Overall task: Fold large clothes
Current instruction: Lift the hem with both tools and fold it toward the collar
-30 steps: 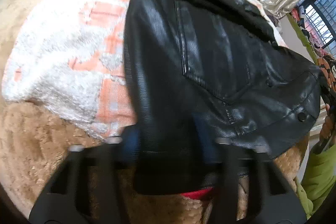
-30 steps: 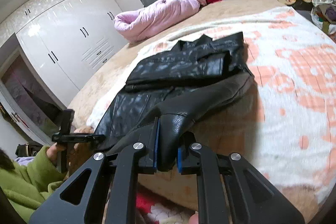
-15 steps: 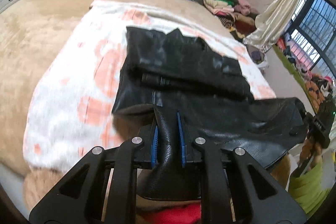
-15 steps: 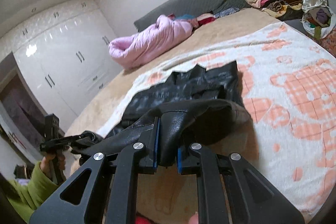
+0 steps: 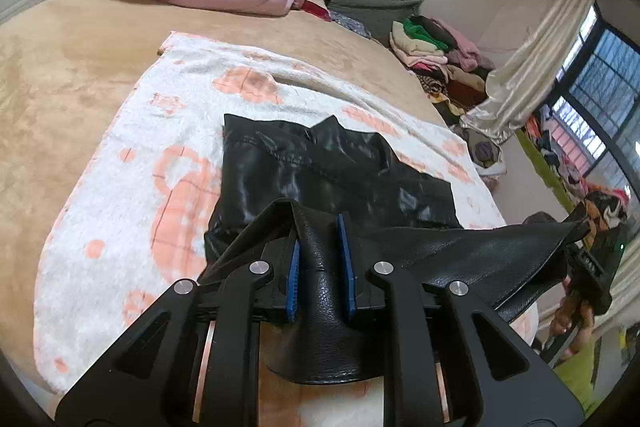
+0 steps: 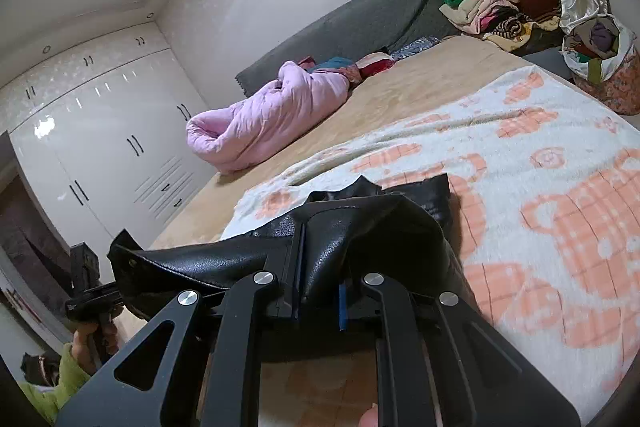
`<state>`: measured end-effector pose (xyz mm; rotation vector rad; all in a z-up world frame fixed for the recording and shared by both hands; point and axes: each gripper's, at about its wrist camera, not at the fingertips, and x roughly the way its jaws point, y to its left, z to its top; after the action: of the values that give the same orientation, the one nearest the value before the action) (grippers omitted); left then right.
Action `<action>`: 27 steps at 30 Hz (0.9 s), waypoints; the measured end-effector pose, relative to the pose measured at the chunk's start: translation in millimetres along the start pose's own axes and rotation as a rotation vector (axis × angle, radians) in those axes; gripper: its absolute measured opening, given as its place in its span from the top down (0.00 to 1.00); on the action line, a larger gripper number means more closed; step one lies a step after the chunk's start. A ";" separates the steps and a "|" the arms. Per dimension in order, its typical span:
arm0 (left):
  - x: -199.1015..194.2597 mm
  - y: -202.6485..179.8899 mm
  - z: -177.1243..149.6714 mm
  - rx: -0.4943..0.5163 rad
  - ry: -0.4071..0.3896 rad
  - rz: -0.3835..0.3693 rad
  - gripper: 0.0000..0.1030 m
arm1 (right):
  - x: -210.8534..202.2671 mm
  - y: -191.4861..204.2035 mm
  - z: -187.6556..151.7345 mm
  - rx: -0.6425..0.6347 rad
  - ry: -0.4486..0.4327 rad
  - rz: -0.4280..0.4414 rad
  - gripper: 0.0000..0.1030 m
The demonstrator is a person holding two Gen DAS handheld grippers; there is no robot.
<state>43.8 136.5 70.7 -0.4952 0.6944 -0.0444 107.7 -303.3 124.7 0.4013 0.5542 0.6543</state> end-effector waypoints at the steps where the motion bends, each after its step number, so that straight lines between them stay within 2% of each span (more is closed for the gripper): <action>1: 3.4 0.5 3.4 -0.006 -0.001 -0.003 0.91 | 3.5 -0.5 2.2 0.002 0.001 -0.007 0.89; 11: 44.4 9.0 33.9 -0.038 0.006 0.017 0.90 | 56.4 -14.2 23.2 0.034 0.025 -0.066 0.89; 22: 76.5 36.2 43.6 -0.079 0.028 0.041 0.89 | 99.3 -28.3 26.6 0.040 0.082 -0.160 0.86; 27: 90.2 47.9 42.4 -0.109 0.038 0.029 0.89 | 119.4 -33.7 22.1 0.037 0.117 -0.202 0.85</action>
<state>134.1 178.7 22.6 -0.5897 0.7439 0.0117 215.0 -252.5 82.6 0.3376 0.7093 0.4753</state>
